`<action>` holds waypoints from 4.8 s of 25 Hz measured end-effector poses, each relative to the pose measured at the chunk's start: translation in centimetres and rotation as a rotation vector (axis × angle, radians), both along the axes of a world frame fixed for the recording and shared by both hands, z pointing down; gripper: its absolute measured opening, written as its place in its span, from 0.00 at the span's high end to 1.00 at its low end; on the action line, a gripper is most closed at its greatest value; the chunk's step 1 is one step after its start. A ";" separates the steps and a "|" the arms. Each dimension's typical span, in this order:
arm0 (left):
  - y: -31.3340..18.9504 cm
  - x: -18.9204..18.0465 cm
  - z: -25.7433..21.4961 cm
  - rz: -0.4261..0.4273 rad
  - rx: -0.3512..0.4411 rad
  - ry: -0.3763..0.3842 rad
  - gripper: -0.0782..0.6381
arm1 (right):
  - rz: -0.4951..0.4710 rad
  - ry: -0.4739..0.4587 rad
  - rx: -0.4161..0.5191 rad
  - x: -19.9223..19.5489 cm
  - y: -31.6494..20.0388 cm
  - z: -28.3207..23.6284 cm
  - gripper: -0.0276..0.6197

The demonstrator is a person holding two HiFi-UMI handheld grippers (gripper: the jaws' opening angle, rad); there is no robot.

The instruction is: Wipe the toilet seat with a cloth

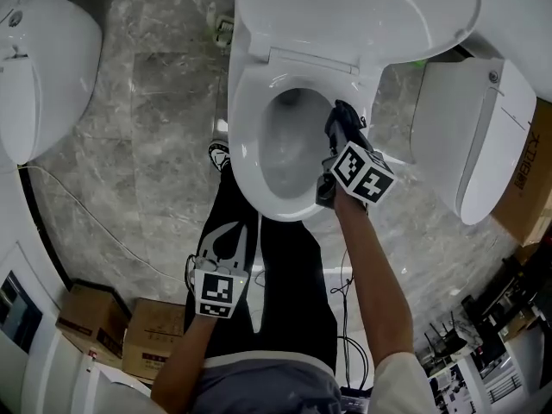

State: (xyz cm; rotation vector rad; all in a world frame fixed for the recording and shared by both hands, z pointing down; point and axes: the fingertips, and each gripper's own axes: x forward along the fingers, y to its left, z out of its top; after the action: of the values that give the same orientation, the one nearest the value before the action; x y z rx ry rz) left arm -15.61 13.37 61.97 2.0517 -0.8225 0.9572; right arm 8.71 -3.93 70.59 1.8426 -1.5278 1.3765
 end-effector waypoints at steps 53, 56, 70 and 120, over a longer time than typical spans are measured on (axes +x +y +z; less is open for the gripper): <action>-0.5 -5.3 1.2 -0.222 -0.087 -0.070 0.88 | -0.857 0.164 0.066 -19.0 -4.3 3.9 0.83; 0.1 -5.3 1.0 -0.213 -0.074 -0.087 0.88 | -0.911 0.100 0.060 -20.3 -2.4 3.8 0.83; 2.0 -3.4 0.2 -0.175 -0.028 -0.107 0.88 | -1.043 -0.014 0.033 -22.3 6.3 3.5 0.83; 10.1 7.1 2.0 -0.033 -0.157 -0.089 0.88 | -0.929 -0.246 0.019 -8.1 24.8 1.6 0.83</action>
State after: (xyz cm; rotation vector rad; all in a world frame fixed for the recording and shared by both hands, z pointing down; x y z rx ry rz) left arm -8.47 23.44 63.98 1.8677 -0.7991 1.0662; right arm 0.64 20.85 72.24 0.7427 -2.1108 1.1108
